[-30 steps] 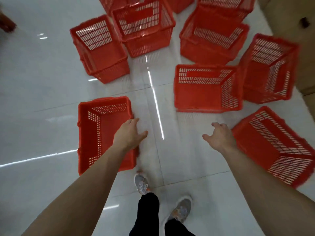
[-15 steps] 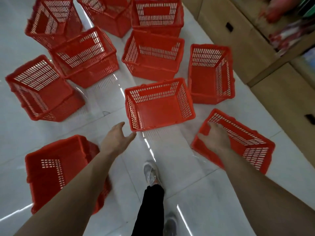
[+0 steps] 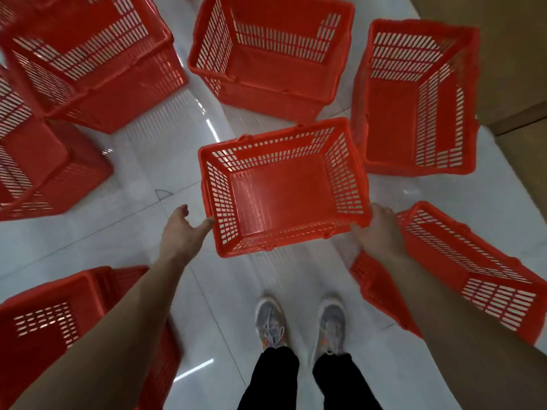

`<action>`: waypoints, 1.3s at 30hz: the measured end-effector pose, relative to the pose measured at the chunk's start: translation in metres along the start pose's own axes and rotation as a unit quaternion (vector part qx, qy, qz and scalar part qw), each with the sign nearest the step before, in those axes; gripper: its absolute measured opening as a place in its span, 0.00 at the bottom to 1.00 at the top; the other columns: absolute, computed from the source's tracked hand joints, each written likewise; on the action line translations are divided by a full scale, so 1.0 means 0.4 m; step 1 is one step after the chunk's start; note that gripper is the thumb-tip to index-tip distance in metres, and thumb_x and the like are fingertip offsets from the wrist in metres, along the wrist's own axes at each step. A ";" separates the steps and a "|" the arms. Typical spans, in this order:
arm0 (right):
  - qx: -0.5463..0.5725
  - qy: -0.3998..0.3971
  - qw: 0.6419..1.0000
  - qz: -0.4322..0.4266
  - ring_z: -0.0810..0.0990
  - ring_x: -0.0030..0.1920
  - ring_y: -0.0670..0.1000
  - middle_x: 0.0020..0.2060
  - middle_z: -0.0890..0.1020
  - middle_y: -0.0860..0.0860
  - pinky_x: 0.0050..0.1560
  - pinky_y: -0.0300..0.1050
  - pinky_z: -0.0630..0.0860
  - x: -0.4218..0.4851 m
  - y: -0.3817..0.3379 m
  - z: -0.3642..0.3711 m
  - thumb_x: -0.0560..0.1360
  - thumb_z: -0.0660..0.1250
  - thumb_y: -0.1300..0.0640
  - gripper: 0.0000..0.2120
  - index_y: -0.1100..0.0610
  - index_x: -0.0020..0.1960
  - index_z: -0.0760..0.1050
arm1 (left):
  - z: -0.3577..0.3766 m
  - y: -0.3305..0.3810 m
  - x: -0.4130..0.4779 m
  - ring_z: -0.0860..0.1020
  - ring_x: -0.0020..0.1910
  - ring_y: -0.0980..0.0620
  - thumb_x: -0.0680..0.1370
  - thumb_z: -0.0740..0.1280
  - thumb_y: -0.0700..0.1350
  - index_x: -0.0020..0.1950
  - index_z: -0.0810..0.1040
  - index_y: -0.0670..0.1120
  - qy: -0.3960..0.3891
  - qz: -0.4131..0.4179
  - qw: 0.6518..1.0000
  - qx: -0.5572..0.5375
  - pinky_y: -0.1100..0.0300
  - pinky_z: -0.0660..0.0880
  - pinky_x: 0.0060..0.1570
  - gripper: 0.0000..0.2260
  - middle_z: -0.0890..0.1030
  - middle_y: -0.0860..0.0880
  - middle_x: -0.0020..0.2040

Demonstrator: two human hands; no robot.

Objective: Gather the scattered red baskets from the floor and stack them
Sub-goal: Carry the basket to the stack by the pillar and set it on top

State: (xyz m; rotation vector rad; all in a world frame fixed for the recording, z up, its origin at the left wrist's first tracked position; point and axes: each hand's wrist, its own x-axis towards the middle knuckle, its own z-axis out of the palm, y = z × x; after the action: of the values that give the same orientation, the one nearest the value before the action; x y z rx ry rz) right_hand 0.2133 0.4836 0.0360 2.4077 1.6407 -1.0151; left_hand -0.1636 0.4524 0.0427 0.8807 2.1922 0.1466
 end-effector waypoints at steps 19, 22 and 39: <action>0.121 0.134 0.984 -0.007 0.81 0.55 0.61 0.55 0.83 0.60 0.54 0.46 0.72 0.284 0.027 0.113 0.77 0.65 0.60 0.16 0.60 0.64 0.76 | 0.217 -0.072 0.166 0.80 0.54 0.44 0.78 0.65 0.48 0.66 0.74 0.44 0.184 -0.057 0.972 -0.134 0.52 0.75 0.56 0.17 0.82 0.43 0.59; 0.134 0.123 0.983 -0.014 0.80 0.55 0.60 0.55 0.83 0.59 0.53 0.43 0.70 0.183 -0.041 0.037 0.77 0.65 0.60 0.15 0.60 0.63 0.77 | 0.106 -0.088 0.072 0.81 0.53 0.43 0.76 0.67 0.48 0.63 0.76 0.44 0.188 -0.071 0.968 -0.152 0.50 0.76 0.57 0.17 0.83 0.43 0.56; 0.071 -0.002 0.948 -0.309 0.80 0.58 0.63 0.56 0.82 0.63 0.57 0.50 0.73 -0.421 -0.726 -0.248 0.77 0.66 0.61 0.15 0.64 0.62 0.77 | -0.505 -0.402 -0.692 0.80 0.55 0.42 0.75 0.73 0.44 0.64 0.77 0.42 0.381 -0.265 0.816 -0.344 0.51 0.73 0.58 0.19 0.82 0.42 0.56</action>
State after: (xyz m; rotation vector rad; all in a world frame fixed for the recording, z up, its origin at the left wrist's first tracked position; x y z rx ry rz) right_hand -0.0219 0.5120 0.2939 1.9786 2.4752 -1.2356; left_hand -0.2584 0.1879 0.2964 -0.2872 2.6820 1.0916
